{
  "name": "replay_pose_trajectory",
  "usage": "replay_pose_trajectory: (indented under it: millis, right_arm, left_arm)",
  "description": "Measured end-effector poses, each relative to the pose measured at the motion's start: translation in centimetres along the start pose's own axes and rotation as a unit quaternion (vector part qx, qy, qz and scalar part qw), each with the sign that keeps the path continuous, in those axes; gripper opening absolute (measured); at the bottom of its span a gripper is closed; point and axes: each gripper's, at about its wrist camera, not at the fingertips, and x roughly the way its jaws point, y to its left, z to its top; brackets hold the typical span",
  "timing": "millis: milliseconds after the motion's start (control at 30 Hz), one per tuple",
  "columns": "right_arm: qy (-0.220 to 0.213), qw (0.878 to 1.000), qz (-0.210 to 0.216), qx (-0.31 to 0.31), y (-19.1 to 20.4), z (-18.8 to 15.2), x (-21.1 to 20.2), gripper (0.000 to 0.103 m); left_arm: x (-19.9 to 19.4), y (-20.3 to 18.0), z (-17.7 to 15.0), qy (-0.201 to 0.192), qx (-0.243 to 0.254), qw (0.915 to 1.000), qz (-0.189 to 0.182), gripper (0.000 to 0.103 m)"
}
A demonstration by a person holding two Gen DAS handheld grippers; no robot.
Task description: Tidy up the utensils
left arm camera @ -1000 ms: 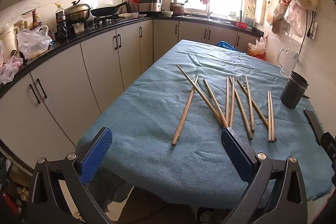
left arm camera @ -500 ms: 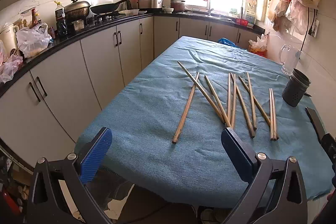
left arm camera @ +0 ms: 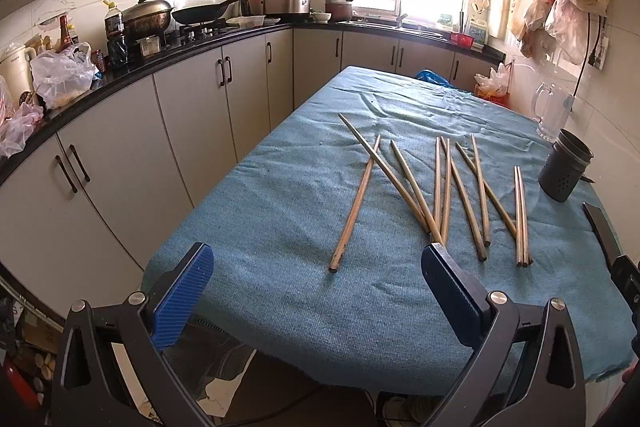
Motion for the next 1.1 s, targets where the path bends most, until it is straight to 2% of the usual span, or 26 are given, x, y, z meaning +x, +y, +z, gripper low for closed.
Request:
replay_pose_trajectory:
  millis: [567,667,767,833,933,967,1000,1033,1100]
  right_arm:
    - [0.007,1.000,0.002,0.004,-0.3,-0.2,0.3,0.100]
    - [0.013,1.000,0.006,0.005,-0.3,-0.1,0.6,0.100]
    - [0.023,1.000,0.020,0.000,-0.3,0.2,1.2,0.099]
    - [0.037,0.999,0.039,0.000,-0.4,0.9,1.9,0.094]
    - [0.064,0.995,0.070,0.006,-0.5,2.3,3.6,0.086]
    - [0.076,0.994,0.081,0.008,-0.4,3.0,4.3,0.078]
    - [0.084,0.993,0.087,0.009,-0.3,3.5,4.9,0.074]
    - [0.093,0.991,0.097,0.009,-0.2,4.3,5.7,0.073]
    - [0.107,0.988,0.114,0.014,0.0,5.6,7.0,0.057]
  left_arm:
    - [0.3,-0.1,-0.3,0.003,0.001,1.0000,-0.005,0.103]
    - [1.1,0.3,-0.3,0.021,0.006,0.9996,-0.019,0.103]
    - [3.1,1.0,0.5,0.064,0.015,0.9974,-0.029,0.103]
    - [4.1,2.1,1.5,0.073,0.005,0.9969,-0.026,0.101]
    - [5.3,2.7,3.3,0.089,-0.001,0.9954,-0.035,0.093]
    - [5.9,2.9,3.9,0.099,-0.006,0.9940,-0.046,0.087]
    - [6.4,3.1,4.6,0.110,-0.012,0.9922,-0.057,0.079]
    - [7.2,3.2,5.4,0.123,-0.019,0.9901,-0.066,0.076]
    - [8.2,3.2,6.7,0.131,-0.026,0.9880,-0.078,0.074]
